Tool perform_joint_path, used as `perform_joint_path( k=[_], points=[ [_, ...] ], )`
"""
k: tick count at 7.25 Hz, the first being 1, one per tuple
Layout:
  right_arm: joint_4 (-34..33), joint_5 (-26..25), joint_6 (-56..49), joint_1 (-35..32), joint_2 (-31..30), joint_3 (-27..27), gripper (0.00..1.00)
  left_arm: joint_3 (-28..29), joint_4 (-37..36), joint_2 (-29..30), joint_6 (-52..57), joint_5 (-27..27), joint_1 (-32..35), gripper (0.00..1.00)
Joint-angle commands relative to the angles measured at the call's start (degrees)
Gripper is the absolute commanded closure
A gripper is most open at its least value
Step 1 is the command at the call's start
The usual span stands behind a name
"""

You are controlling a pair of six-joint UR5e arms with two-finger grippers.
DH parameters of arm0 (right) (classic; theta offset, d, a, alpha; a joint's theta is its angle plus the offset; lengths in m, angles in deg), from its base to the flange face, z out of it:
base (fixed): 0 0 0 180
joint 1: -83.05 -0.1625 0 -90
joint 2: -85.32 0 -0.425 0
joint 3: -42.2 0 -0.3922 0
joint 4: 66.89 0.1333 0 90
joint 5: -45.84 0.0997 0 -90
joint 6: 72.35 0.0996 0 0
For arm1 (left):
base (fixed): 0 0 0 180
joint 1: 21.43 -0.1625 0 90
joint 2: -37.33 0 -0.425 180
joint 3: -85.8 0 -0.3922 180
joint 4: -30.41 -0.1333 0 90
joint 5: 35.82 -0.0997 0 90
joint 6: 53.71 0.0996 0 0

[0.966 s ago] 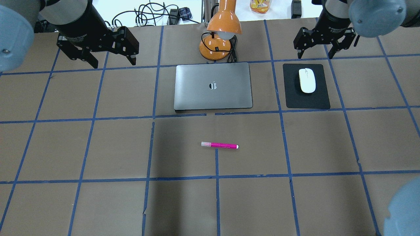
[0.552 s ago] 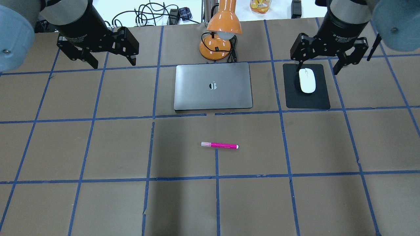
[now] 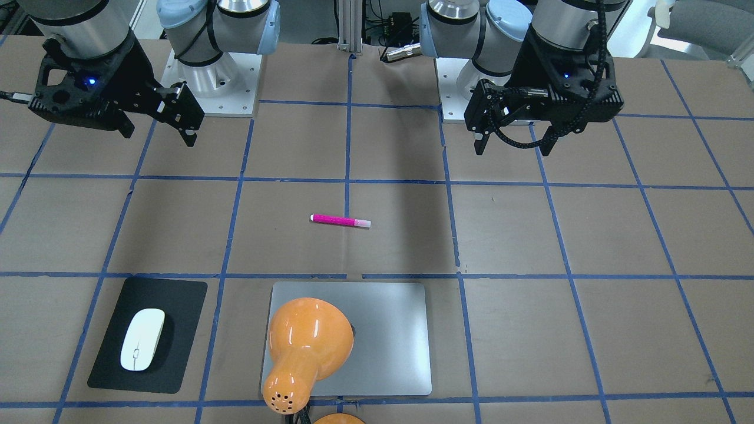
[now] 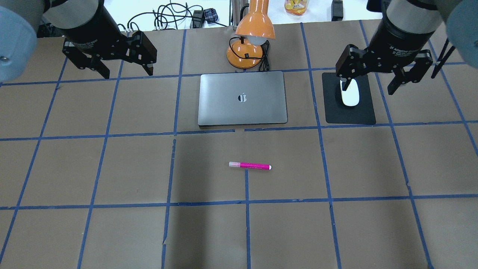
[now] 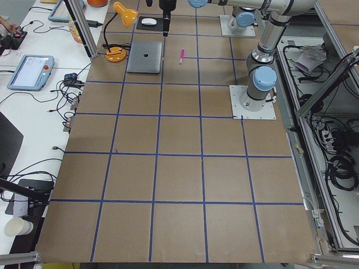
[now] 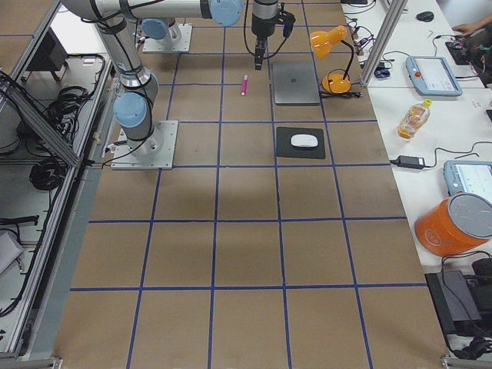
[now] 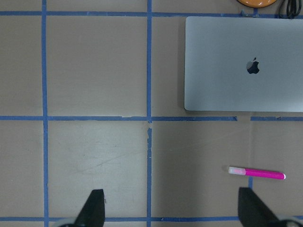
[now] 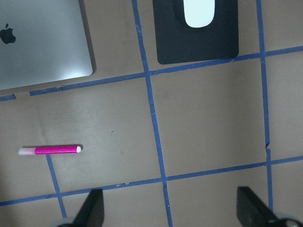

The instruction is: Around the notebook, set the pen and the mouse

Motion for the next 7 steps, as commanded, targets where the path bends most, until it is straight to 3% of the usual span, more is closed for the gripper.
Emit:
perform_joint_path(
  k=[1,7],
  points=[
    [0.9,-0.2,0.4,0.0,-0.6,-0.8,0.0,0.0,0.2,-0.2,0.0,-0.1,0.0,0.0],
    [-0.4,-0.2,0.9,0.0,-0.6,-0.7,0.0,0.0,0.2,-0.2,0.0,-0.1,0.0,0.0]
  ],
)
